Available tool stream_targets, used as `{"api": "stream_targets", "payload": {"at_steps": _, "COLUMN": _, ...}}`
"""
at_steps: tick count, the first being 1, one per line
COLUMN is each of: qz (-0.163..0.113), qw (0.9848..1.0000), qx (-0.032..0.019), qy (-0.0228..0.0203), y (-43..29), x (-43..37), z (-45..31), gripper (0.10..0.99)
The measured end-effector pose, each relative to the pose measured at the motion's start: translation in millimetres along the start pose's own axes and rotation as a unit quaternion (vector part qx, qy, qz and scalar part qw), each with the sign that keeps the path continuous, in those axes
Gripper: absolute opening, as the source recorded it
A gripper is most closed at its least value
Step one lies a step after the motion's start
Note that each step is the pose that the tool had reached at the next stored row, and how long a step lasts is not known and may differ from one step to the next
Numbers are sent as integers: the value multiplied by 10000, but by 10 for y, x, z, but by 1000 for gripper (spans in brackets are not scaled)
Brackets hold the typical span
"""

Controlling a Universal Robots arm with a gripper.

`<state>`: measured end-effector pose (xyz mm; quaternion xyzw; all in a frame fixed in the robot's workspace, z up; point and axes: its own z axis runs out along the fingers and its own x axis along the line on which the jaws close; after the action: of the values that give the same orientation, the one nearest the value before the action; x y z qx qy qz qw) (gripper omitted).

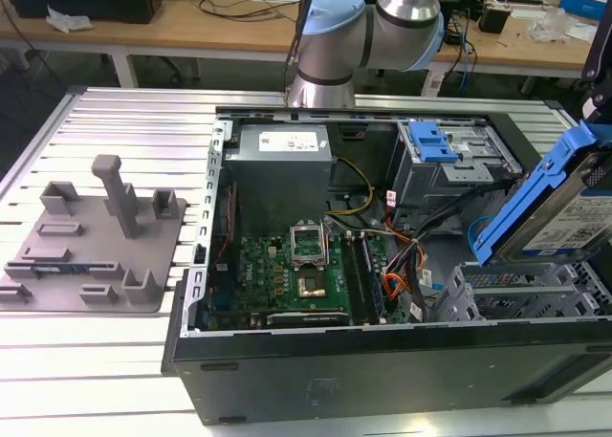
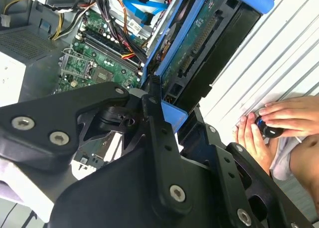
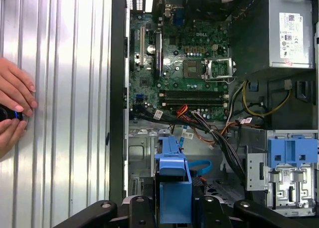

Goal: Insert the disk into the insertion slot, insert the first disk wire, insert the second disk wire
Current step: 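Insert the disk into the insertion slot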

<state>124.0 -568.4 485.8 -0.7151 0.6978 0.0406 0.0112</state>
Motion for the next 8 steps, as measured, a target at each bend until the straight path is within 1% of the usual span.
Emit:
{"api": "stream_targets", "payload": {"at_steps": 5, "qz": 0, "qw": 10000, "qx": 0, "qy": 3, "y": -1, "x": -4, "z": 13, "gripper": 365}}
{"api": "stream_targets", "payload": {"at_steps": 8, "qz": 0, "qw": 10000, "qx": 0, "qy": 3, "y": -2, "x": -3, "z": 35, "gripper": 365}}
